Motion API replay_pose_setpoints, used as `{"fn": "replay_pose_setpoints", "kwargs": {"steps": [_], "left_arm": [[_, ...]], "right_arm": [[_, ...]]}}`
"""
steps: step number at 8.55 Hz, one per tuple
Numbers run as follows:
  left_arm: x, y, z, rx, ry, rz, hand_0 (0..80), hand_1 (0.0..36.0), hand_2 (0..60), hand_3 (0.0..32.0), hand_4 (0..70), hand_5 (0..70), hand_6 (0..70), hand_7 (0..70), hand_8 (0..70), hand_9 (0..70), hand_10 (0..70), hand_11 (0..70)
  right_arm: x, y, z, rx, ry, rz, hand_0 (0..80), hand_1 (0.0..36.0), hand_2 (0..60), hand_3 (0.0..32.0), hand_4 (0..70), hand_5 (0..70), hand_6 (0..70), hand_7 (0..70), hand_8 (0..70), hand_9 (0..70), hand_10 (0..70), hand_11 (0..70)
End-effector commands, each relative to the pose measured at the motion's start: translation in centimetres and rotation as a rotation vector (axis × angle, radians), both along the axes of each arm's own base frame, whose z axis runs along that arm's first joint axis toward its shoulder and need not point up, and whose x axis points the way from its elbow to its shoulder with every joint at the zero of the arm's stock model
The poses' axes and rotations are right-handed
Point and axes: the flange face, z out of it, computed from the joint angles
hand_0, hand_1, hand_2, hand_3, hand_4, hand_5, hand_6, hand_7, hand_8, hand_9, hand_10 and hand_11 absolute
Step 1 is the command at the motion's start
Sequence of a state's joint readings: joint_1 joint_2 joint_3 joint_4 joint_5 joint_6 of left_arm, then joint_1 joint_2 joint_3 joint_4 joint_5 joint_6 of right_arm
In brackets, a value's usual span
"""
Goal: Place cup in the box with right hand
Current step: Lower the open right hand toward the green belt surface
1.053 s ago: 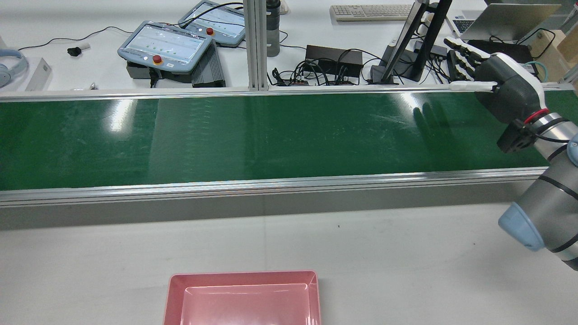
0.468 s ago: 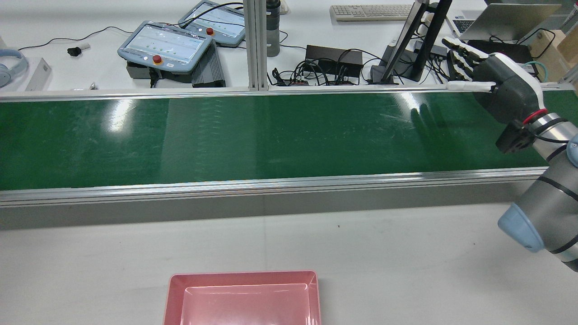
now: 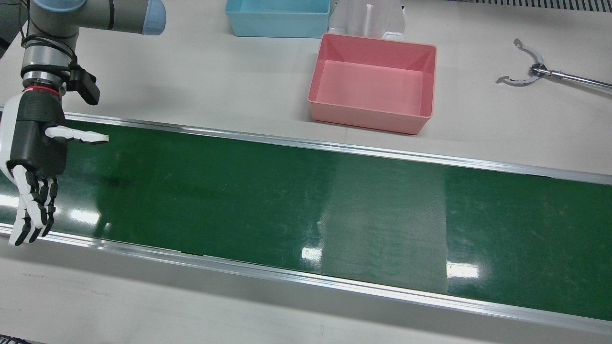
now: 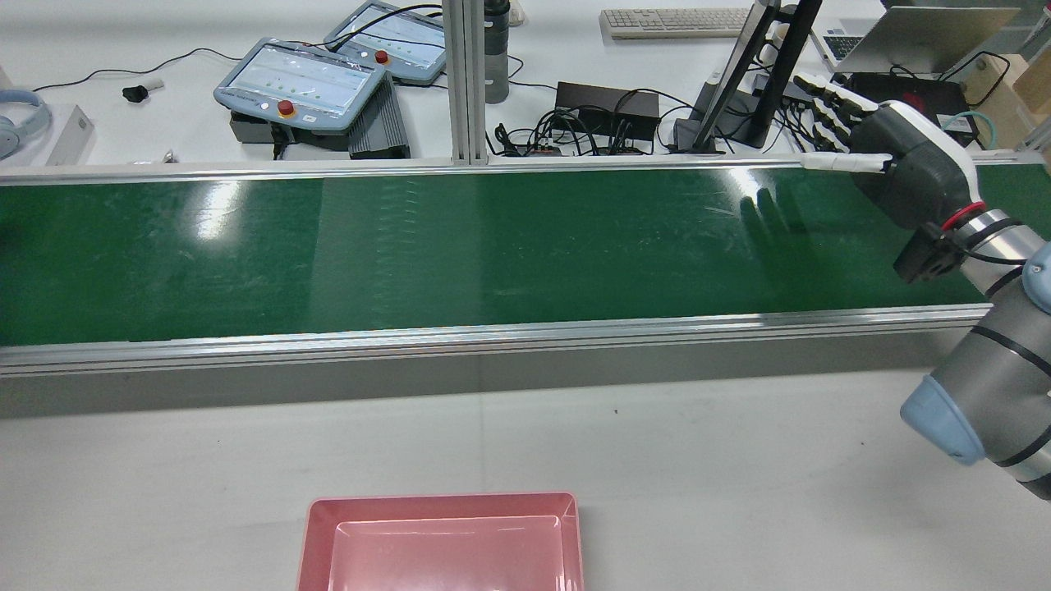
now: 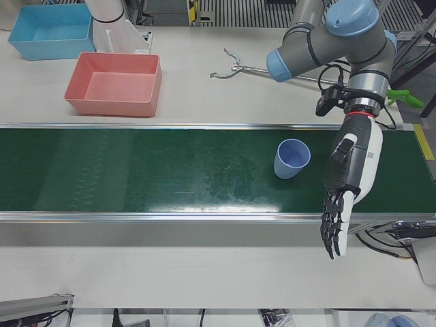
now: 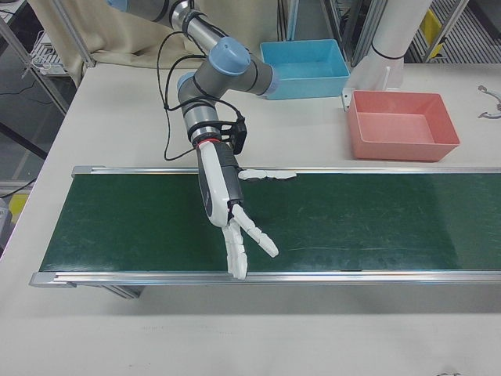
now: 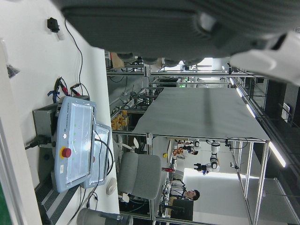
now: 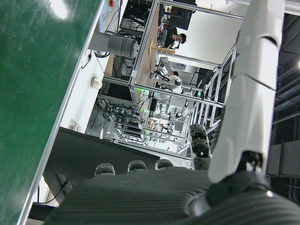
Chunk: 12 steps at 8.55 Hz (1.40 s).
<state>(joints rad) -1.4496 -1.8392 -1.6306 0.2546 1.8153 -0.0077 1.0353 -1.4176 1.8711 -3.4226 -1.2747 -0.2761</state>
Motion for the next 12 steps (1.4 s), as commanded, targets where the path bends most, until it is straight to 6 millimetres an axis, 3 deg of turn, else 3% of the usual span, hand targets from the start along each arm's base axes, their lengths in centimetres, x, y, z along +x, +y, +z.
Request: {"fn": "replay_pose_setpoints", "kwargs": {"steps": [1,4,9,12], "left_arm": [[0.1,0.0,0.0,0.0,0.0,0.001,0.0,0.0,0.0,0.0,0.0,0.0,0.0,0.0,0.0,0.0,0.0,0.0],[0.0,0.0,0.0,0.0,0.0,-0.001,0.0,0.0,0.0,0.0,0.0,0.0,0.0,0.0,0.0,0.0,0.0,0.0],[0.1,0.0,0.0,-0.002,0.0,0.001,0.0,0.0,0.0,0.0,0.0,0.0,0.0,0.0,0.0,0.0,0.0,0.0],[0.0,0.0,0.0,-0.002,0.0,-0.001,0.0,0.0,0.0,0.0,0.0,0.0,0.0,0.0,0.0,0.0,0.0,0.0]], "right_arm": [[-1.4,0.0,-0.8,0.018,-0.011,-0.021,52.8,23.9,5.0,0.0,0.0,5.9,0.0,0.0,0.0,0.0,0.0,0.0],[-2.7,0.4,-1.5,0.031,-0.018,-0.046,52.7,24.1,6.0,0.0,0.0,5.9,0.0,0.0,0.0,0.0,0.0,0.0],[-6.7,0.5,-3.5,0.056,-0.039,-0.082,52.5,24.4,7.6,0.0,0.0,6.0,0.0,0.0,0.0,0.0,0.0,0.0],[-6.3,0.5,-3.5,0.049,-0.046,-0.011,52.7,24.6,8.2,0.0,0.0,6.0,0.0,0.0,0.0,0.0,0.0,0.0]]}}
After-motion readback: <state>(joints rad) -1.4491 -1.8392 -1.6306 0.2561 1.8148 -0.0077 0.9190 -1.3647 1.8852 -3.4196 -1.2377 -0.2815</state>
